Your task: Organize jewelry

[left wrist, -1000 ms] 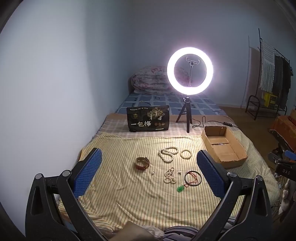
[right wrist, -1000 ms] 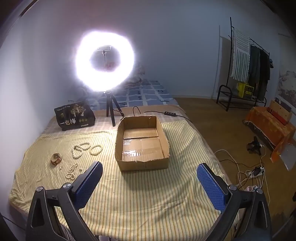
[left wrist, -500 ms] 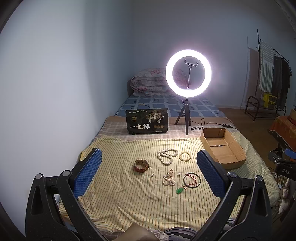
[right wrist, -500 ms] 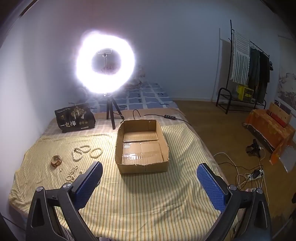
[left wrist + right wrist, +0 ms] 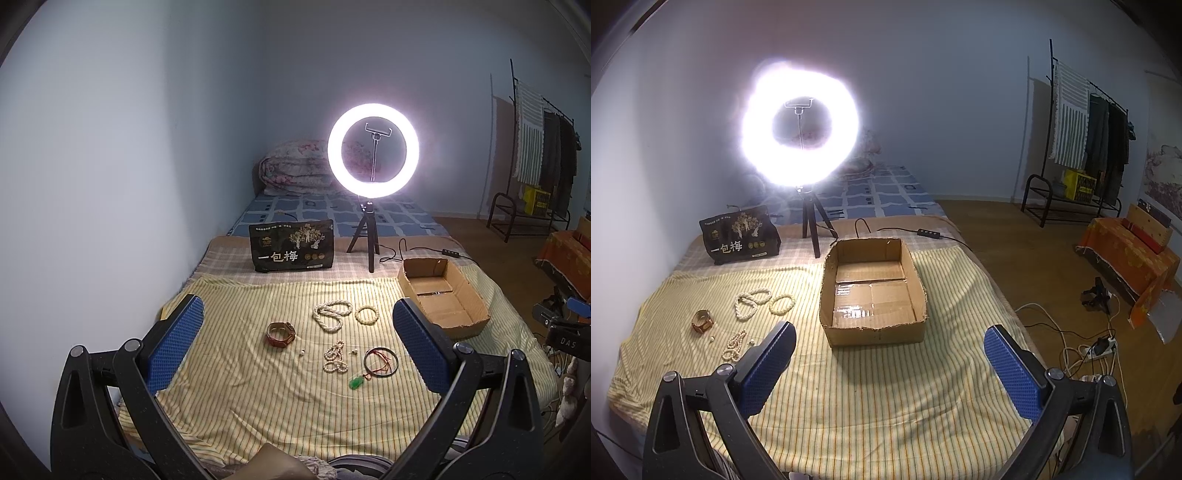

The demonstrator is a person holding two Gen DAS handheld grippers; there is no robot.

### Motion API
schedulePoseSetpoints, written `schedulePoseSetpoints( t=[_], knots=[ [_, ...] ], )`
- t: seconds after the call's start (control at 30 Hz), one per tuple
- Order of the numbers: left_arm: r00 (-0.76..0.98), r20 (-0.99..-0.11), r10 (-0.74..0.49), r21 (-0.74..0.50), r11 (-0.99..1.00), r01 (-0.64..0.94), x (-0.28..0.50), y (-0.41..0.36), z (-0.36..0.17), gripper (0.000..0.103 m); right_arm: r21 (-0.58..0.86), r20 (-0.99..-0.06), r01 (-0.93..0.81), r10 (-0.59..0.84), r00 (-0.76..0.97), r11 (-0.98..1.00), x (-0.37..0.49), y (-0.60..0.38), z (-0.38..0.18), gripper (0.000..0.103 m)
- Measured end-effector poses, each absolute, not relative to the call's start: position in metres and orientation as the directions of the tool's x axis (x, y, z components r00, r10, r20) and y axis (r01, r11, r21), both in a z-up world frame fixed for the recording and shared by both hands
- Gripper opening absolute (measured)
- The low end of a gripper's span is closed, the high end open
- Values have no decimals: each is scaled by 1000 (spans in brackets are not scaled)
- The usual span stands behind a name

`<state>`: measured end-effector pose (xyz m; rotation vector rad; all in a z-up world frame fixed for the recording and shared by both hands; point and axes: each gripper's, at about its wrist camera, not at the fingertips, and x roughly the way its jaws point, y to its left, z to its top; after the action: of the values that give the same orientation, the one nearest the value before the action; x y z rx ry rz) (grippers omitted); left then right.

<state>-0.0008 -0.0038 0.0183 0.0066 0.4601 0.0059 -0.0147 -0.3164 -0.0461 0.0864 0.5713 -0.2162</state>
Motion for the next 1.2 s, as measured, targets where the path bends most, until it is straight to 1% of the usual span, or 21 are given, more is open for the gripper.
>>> schedulePoseSetpoints(
  t=[1.2],
  knots=[
    [897,-442,10,9,1000,-7,0,-4,18,103,17,-568,217,-170,806,976,-12,-313,-55,103]
  ],
)
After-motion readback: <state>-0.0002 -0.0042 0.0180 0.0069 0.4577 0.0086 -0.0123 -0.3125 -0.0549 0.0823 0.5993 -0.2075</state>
